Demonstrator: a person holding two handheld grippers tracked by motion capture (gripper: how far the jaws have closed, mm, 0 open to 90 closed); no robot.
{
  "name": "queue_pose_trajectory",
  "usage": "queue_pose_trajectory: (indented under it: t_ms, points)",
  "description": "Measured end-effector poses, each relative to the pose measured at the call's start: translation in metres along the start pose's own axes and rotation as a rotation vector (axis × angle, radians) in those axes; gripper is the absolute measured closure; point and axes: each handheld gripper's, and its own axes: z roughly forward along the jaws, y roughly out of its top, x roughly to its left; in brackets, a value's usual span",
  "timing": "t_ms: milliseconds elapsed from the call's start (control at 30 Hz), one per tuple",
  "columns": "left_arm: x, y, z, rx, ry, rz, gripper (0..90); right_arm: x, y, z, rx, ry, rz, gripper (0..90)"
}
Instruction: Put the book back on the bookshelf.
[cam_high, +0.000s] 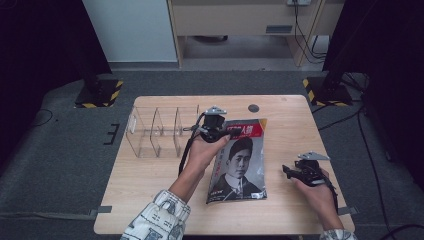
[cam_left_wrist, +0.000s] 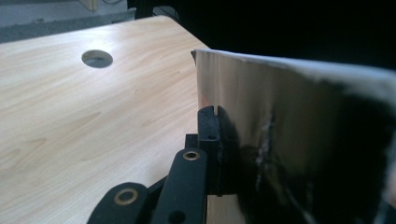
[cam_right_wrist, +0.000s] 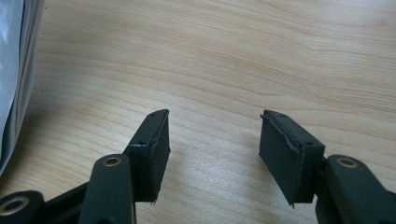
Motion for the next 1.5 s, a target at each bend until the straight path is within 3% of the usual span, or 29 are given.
queue_pose_trajectory:
  t_ms: [633,933,1233,1500]
  points:
    - [0.001,0.017,-0.028,-0.063,0.015,0.005,86.5,-0.001,-0.001,0.002,0.0,-0.018,0.008,38.0]
    - [0.002,0.019,-0.043,-0.087,0.018,0.011,86.5,0.0,-0.002,0.004,0.018,-0.016,0.002,35.9]
    - [0.0,0.019,-0.057,-0.107,0.018,0.015,86.5,0.004,-0.004,0.008,0.002,-0.031,-0.02,28.1]
    - [0.003,0.018,-0.065,-0.116,0.019,0.019,86.5,0.005,-0.005,0.009,-0.004,-0.037,-0.03,27.4]
